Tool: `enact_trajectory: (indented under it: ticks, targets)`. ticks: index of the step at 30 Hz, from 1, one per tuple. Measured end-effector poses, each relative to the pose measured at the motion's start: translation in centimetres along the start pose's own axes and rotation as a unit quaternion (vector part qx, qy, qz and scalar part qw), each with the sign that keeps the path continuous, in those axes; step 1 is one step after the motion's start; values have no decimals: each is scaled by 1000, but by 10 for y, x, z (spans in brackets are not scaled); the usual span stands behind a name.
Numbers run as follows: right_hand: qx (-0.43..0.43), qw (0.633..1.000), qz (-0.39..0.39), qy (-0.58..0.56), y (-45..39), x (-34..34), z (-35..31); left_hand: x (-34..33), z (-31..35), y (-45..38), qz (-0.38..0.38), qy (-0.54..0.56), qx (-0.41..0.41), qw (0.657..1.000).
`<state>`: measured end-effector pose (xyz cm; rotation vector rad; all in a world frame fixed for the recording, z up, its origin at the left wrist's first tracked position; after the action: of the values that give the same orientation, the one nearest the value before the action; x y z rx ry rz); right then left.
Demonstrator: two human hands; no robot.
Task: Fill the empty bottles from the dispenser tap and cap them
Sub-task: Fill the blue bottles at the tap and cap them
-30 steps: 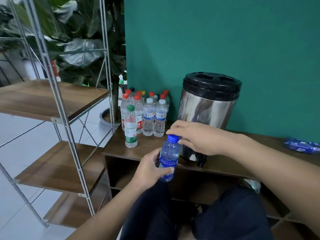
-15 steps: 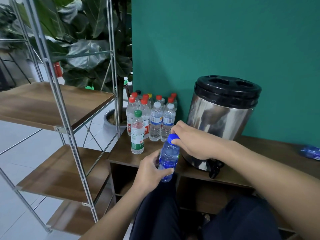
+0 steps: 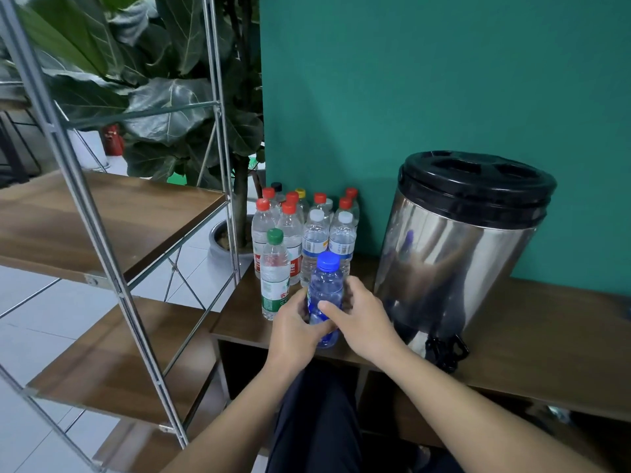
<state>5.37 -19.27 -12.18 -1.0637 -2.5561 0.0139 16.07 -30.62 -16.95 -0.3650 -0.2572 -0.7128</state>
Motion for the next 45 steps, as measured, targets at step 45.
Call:
enact_trajectory:
  ticks: [45]
  targets:
    - [100, 949, 299, 8, 168, 299, 3, -228, 231, 90, -124, -29, -177, 976]
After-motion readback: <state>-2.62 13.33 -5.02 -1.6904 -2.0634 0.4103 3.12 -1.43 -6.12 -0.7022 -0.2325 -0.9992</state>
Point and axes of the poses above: each hand's wrist, its own y-axis away from the middle knuckle, its own x-axis out of the back of the hand, z = x × y, the point moved 3 cm from there along -y, towards the middle knuckle, and after that the axes turned 14 degrees about -y, right-handed, at the moved point
